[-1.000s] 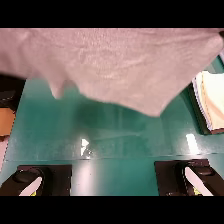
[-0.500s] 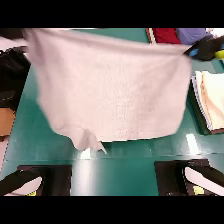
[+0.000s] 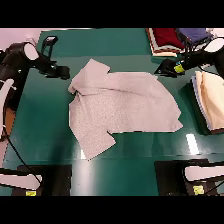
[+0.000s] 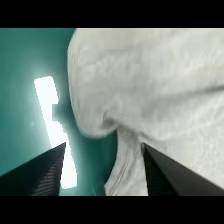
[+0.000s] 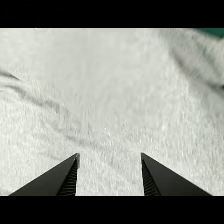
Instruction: Fold the shirts.
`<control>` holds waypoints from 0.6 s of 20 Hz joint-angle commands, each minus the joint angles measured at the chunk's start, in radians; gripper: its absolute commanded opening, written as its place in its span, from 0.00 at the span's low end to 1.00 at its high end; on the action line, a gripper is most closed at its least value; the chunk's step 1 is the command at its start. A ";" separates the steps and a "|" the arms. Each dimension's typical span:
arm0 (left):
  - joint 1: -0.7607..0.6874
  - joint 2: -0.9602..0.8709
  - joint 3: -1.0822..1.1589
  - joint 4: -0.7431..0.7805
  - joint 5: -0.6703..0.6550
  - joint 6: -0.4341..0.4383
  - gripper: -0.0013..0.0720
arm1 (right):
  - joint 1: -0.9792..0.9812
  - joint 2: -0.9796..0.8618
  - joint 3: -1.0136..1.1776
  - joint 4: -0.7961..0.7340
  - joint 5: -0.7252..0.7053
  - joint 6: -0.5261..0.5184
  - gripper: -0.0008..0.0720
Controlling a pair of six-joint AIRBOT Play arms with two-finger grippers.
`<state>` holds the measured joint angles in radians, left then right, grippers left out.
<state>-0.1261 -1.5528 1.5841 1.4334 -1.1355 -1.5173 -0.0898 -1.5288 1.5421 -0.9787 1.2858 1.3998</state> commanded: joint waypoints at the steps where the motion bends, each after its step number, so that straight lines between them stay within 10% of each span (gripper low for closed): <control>1: 0.066 0.030 -0.031 -0.014 -0.183 -0.012 0.77 | -0.007 0.020 0.023 0.018 0.061 -0.032 0.62; 12: 0.075 0.460 -0.919 -0.258 0.006 -0.017 0.77 | -0.007 0.471 -0.403 0.019 -0.010 -0.039 0.62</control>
<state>-0.0528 -1.1564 0.8406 1.2701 -1.1954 -1.5360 -0.0963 -1.1473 1.2278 -0.9607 1.3113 1.3613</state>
